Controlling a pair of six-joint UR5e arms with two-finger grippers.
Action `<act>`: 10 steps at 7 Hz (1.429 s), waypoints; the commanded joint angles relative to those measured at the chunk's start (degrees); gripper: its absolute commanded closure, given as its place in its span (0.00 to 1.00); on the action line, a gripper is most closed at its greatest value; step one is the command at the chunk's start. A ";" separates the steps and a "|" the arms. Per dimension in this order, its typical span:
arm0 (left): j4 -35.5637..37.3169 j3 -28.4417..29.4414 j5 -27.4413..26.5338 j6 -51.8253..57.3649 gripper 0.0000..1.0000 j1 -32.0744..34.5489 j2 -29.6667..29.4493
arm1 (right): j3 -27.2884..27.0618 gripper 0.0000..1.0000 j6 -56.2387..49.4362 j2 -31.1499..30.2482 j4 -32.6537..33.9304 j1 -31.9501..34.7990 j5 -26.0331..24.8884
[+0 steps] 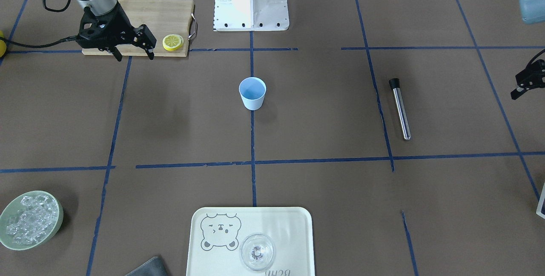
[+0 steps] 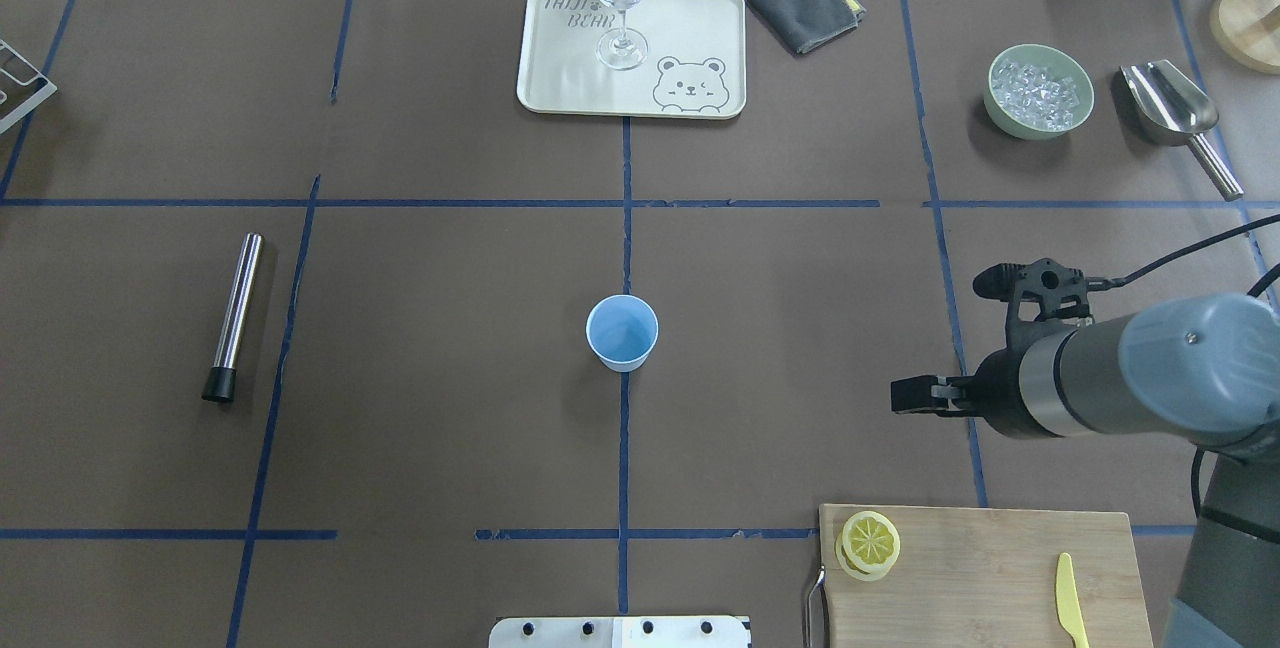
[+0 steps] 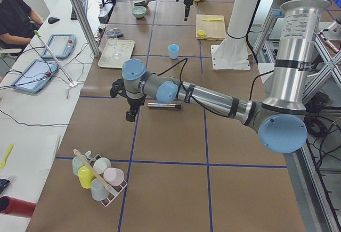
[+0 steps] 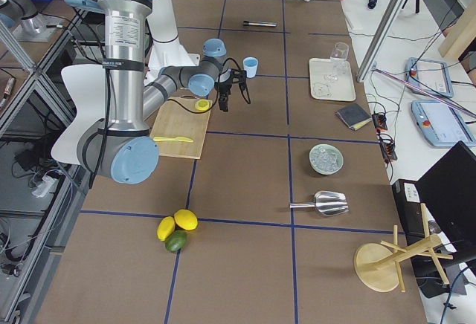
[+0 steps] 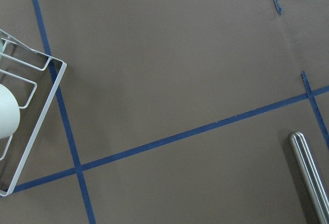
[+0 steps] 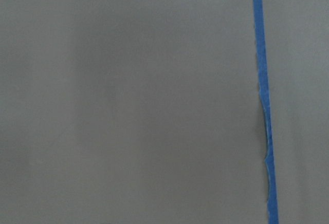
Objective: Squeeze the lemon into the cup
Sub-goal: 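Move the right gripper over the lemon slice on the wooden board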
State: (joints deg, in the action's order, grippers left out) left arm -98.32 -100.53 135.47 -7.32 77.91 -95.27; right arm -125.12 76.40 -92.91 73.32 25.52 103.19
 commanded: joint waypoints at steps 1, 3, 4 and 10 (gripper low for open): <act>-3.61 -0.28 -0.03 -6.27 0.00 -3.97 0.17 | -0.29 0.00 3.76 0.09 0.15 -4.85 -1.85; -8.20 0.16 -0.03 -12.77 0.00 -7.23 0.17 | -0.21 0.00 5.33 0.62 0.76 -9.23 -5.43; -8.20 0.07 -0.03 -13.07 0.00 -7.77 0.17 | 0.05 0.00 7.69 0.80 0.85 -12.82 -8.68; -9.35 0.42 -0.03 -14.74 0.00 -9.53 -0.18 | 3.57 0.00 10.27 5.72 7.62 -18.22 -12.49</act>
State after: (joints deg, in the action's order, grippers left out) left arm -107.46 -100.11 135.44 -21.90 68.43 -95.43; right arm -122.24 86.61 -87.43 80.67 7.46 90.80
